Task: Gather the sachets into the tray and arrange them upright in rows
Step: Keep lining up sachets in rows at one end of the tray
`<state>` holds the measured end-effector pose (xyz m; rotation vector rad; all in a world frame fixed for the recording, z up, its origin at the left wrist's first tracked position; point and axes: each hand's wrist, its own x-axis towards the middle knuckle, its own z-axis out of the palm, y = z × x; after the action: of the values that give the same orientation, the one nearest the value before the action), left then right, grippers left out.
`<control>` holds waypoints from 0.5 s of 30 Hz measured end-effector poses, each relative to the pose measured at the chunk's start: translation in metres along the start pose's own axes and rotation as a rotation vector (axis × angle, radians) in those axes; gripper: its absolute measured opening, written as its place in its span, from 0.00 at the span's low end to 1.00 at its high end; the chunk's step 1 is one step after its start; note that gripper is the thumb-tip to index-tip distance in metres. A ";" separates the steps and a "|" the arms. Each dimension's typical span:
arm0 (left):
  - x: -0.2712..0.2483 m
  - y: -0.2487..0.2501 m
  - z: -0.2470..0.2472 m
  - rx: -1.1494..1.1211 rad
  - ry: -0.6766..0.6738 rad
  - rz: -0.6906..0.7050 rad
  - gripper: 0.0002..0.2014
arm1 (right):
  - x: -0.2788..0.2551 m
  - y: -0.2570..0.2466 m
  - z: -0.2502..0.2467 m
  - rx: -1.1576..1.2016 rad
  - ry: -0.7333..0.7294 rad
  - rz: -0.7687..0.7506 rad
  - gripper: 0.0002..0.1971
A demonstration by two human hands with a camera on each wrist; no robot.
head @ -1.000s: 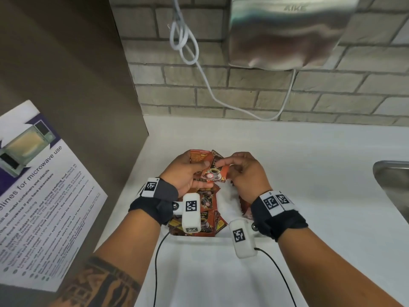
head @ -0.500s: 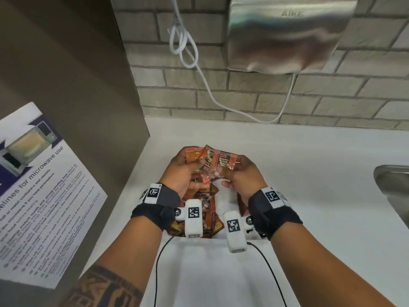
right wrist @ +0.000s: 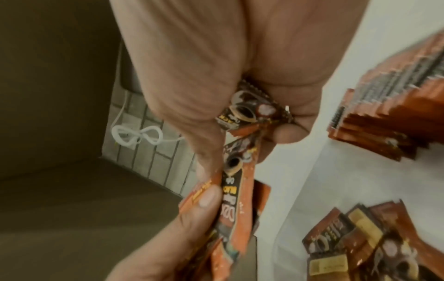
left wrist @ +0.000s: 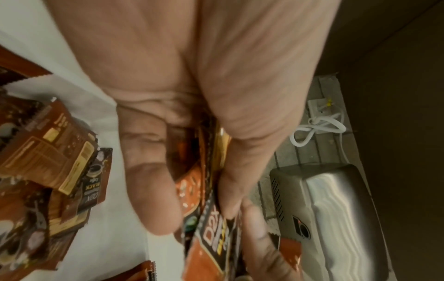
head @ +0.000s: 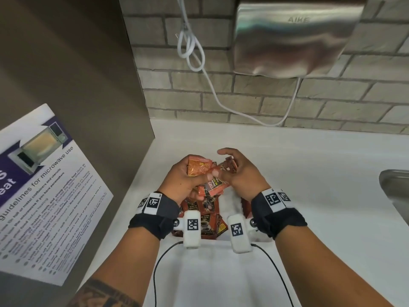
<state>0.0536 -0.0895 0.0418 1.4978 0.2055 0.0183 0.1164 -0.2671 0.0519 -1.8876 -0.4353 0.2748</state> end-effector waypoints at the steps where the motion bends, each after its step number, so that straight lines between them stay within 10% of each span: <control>1: 0.000 0.001 -0.001 0.028 -0.014 0.005 0.20 | 0.000 -0.001 -0.001 -0.024 -0.022 -0.001 0.23; 10: 0.011 0.008 0.000 0.249 -0.103 0.171 0.18 | -0.005 -0.009 -0.002 -0.077 -0.420 0.193 0.26; 15: 0.009 0.011 -0.003 0.243 -0.104 0.088 0.13 | -0.009 -0.003 -0.007 0.030 -0.368 0.214 0.13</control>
<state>0.0637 -0.0849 0.0513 1.7444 0.0595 -0.0145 0.1101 -0.2760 0.0570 -1.8580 -0.4703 0.7749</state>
